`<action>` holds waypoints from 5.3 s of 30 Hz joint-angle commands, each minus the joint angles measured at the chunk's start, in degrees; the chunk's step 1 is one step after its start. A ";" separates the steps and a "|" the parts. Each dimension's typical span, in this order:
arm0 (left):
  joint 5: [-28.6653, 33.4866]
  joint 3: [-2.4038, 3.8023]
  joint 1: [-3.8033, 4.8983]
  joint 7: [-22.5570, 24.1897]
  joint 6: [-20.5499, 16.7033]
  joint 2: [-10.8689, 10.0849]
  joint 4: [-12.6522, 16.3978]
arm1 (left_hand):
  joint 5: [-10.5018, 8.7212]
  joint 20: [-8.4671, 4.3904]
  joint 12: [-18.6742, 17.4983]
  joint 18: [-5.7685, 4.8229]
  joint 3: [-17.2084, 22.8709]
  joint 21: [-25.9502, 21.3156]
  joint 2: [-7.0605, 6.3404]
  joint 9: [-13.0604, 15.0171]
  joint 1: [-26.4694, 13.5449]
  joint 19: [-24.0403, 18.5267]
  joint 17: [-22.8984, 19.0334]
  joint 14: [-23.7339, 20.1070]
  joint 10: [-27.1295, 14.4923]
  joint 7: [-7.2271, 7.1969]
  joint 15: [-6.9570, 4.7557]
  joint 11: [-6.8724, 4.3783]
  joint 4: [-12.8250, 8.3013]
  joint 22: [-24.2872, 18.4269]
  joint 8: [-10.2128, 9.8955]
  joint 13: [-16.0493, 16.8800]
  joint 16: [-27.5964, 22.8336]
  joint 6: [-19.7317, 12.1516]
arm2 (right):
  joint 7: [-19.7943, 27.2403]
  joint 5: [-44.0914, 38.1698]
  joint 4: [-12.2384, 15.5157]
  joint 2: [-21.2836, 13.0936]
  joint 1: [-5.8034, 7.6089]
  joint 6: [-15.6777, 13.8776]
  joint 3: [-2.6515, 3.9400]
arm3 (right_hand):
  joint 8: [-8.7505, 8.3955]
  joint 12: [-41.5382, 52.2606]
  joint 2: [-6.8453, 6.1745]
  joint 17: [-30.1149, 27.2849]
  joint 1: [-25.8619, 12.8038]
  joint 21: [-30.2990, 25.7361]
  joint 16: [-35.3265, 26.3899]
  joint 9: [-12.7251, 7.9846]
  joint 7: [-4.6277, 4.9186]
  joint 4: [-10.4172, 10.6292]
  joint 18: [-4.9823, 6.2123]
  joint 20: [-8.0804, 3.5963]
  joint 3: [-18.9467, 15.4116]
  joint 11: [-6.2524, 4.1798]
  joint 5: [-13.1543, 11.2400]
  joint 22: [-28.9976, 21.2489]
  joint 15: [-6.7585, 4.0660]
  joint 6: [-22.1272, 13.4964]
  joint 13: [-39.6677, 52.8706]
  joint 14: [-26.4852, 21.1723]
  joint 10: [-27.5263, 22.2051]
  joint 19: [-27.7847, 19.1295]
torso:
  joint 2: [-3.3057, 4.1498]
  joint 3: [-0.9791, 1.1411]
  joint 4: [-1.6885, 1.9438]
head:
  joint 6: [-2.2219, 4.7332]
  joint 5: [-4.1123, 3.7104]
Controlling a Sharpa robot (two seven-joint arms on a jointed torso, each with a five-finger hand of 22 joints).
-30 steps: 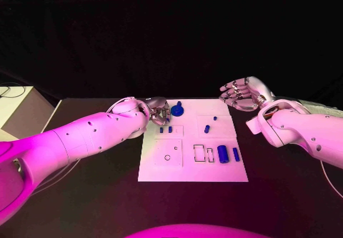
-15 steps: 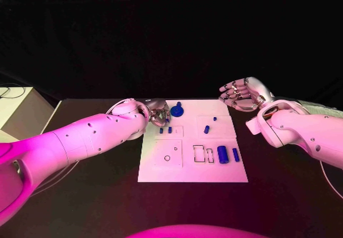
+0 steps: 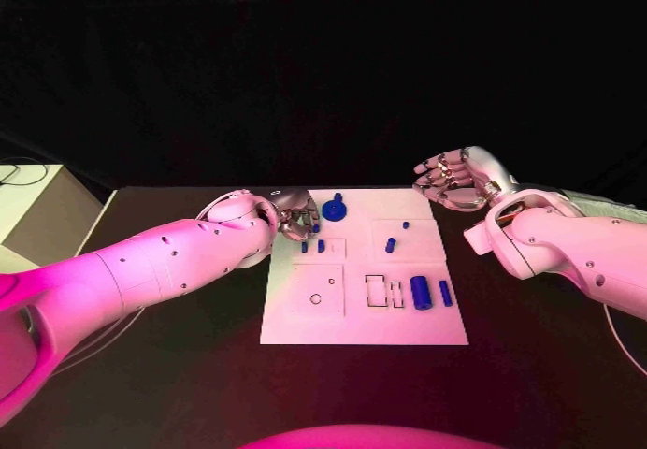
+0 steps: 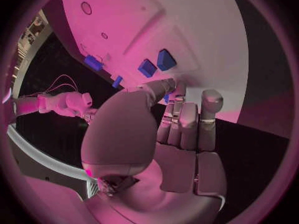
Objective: Assemble the parts on the task board
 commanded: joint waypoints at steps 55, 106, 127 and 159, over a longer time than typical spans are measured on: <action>70.84 9.63 -7.67 24.96 7.40 -18.96 16.68 | -0.09 2.02 -4.23 2.56 -6.20 -24.34 -0.53 -2.74 0.17 -14.69 -29.97 -19.66 -3.35 1.17 2.55 2.34 2.89 -19.24 2.79 -0.66 -25.19 1.66 | -18.73 -42.15 -8.12 5.62 -1.43 13.71 -0.13 | -1.42 -0.77 0.06 44.43 0.30 60.43 64.87 0.23 -3.74 -5.80 -4.69 -7.99 4.82 -4.72 -3.26 51.78 -7.24 6.32 1.10 22.16 6.53 22.16 | 0.10 -0.19 0.22 | 1.26 -3.34; 71.50 11.30 -9.67 25.28 6.49 -21.88 22.06 | 0.10 6.08 -16.67 2.51 -5.04 -45.14 0.72 -3.39 -0.25 -18.41 -36.92 -15.98 2.33 2.47 5.82 3.82 0.83 -33.12 1.72 -3.25 -65.57 3.15 | -22.82 -47.12 -12.60 12.04 -4.44 14.81 -0.59 | 2.75 0.62 2.33 43.55 2.76 65.43 68.09 3.62 -5.33 -7.49 -5.31 -8.31 8.15 -5.94 -7.16 57.90 -8.03 11.54 0.92 20.82 8.47 22.16 | 0.12 -0.03 0.09 | 0.49 -3.38; 71.43 11.30 -9.75 24.54 6.32 -22.01 22.13 | 0.14 6.02 -16.63 2.51 -5.04 -45.37 0.80 -3.44 -0.01 -18.06 -36.80 -15.77 2.34 2.67 5.83 3.89 0.61 -33.35 1.65 -3.23 -65.82 3.14 | -27.58 -51.24 -11.14 11.55 -4.85 8.15 -0.58 | 4.41 0.91 3.13 42.98 3.30 69.39 68.74 4.94 -6.14 -9.85 -6.08 -9.15 10.00 -6.91 -7.97 62.26 -8.87 12.79 2.09 20.77 11.71 23.24 | 0.10 0.02 0.09 | 0.41 -3.27; 73.02 11.30 -10.76 24.01 5.84 -22.64 22.40 | 0.17 6.05 -16.68 2.42 -5.27 -45.92 0.77 -3.56 -0.40 -17.76 -36.66 -15.73 2.07 2.98 5.99 4.14 0.78 -33.81 1.43 -3.24 -66.40 2.96 | -24.89 -44.62 7.32 3.40 -4.53 1.22 0.80 | 4.53 0.76 3.05 43.00 3.03 69.87 68.91 5.06 -6.11 -9.93 -6.19 -9.18 10.14 -6.91 -8.15 62.79 -8.87 12.83 2.18 20.80 11.79 23.38 | -0.01 0.03 -0.08 | 0.49 -2.06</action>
